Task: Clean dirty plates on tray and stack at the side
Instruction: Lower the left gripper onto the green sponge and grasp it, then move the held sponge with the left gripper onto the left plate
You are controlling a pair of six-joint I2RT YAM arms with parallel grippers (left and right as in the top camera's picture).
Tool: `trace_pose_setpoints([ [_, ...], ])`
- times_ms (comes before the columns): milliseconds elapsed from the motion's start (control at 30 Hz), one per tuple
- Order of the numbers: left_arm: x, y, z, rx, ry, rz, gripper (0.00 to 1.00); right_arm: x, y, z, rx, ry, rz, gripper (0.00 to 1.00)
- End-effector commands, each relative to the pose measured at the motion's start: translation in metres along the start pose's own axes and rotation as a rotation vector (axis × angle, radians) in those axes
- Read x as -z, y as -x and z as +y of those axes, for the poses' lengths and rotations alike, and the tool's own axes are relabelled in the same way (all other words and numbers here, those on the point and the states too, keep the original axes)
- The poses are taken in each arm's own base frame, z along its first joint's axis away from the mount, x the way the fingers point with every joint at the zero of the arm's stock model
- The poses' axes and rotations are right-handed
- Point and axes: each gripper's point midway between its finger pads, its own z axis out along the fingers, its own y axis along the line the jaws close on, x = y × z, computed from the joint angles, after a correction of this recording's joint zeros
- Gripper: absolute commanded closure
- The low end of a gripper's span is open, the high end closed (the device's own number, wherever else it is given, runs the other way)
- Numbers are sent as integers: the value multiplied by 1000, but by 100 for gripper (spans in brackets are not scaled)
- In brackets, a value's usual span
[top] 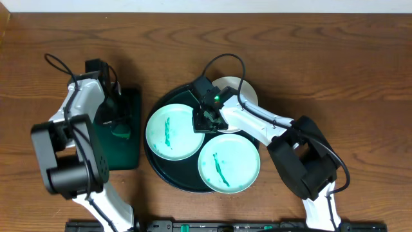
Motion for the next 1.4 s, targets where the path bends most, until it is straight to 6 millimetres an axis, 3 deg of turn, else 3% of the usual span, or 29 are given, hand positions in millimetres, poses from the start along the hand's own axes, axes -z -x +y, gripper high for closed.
trace_pose_setpoints([
  [0, 60, 15, -8, 54, -27, -158, 93, -12, 1, 0, 19, 3, 12, 99],
  [167, 112, 1, -34, 5, -57, -257, 93, -11, 4, -4, 7, 7, 14, 99],
  [300, 119, -22, -60, -21, -83, -226, 93, -10, 4, -5, 6, 18, 22, 99],
  [500, 79, -58, -88, -16, -75, -102, 93, -10, 4, -7, 4, 16, 23, 99],
  [700, 37, -78, -101, -5, -72, -71, 93, -10, 4, -6, 5, 15, 25, 99],
  [1000, -18, -78, -105, 14, -75, -65, 93, -10, 4, -5, 7, 17, 22, 99],
  [1100, -35, -79, -117, -11, -118, -31, 93, -10, 4, -5, 7, 18, 21, 99],
  [1233, -44, -90, -145, -93, -238, 31, 93, -10, 4, -5, 7, 17, 22, 99],
  [1367, -31, -113, -186, -319, -450, 84, 93, -10, 4, -5, 12, 18, 21, 99],
])
